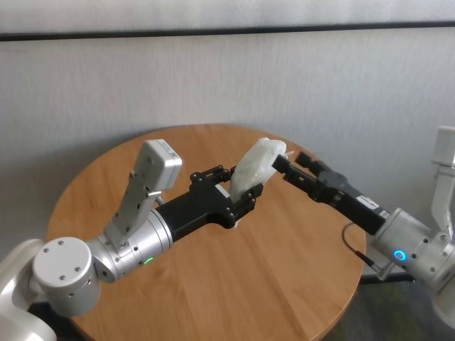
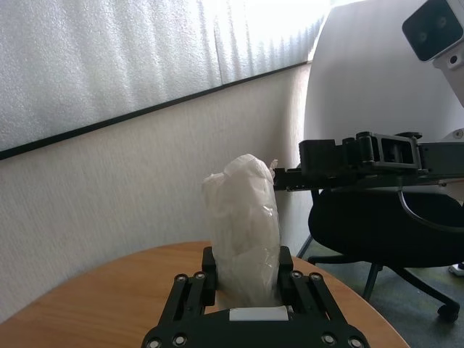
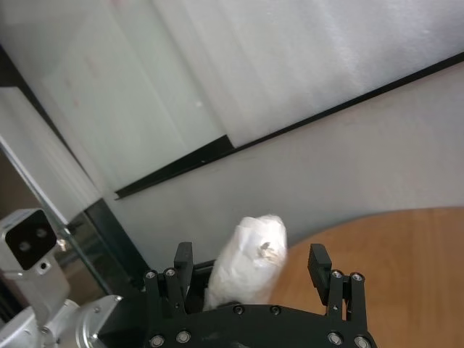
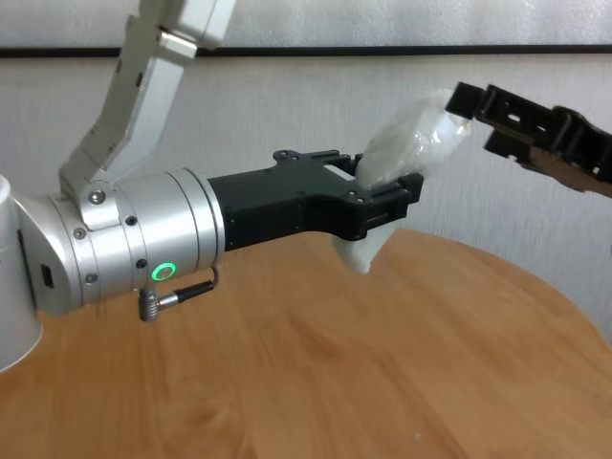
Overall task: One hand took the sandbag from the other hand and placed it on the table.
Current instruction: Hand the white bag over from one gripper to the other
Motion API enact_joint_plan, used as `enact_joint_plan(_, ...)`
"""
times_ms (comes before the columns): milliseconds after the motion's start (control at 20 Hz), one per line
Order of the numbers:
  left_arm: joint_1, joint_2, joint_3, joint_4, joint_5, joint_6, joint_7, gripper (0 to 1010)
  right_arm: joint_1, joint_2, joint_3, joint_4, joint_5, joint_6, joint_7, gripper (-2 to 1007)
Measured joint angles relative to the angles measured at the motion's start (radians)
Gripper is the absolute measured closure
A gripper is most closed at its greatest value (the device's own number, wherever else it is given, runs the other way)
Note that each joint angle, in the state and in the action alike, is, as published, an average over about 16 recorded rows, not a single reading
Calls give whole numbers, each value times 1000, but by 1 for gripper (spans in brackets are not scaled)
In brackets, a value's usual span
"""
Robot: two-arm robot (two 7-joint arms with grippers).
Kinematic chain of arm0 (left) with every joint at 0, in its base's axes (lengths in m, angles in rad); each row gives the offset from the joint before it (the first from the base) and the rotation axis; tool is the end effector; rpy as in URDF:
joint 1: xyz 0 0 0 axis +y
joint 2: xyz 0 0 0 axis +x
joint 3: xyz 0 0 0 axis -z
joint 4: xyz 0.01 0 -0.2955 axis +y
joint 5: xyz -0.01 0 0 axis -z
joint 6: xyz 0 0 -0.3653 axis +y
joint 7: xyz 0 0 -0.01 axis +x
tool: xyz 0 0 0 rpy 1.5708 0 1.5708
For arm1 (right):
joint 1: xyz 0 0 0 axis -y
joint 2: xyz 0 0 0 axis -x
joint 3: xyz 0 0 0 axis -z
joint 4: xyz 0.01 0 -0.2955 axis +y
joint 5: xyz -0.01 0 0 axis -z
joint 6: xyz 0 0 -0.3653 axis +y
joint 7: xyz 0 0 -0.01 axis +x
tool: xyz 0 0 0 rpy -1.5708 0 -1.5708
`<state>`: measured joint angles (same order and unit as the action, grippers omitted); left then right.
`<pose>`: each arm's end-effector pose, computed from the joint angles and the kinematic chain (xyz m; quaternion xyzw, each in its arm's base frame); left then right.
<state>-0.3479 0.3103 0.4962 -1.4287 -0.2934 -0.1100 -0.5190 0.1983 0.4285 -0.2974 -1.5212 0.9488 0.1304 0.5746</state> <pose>0.4493 -0.0629 -0.2579 0.0015 -0.0986 0.3078 0.9463 0.4274 -0.0316 -0.2637 0.1647 0.1812 -0.3368 0.9092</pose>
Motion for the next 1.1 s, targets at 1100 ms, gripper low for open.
enact_joint_plan(1100,0,0,0,0,0,0,0,505,83,-43,-69,115,122,60,2,4)
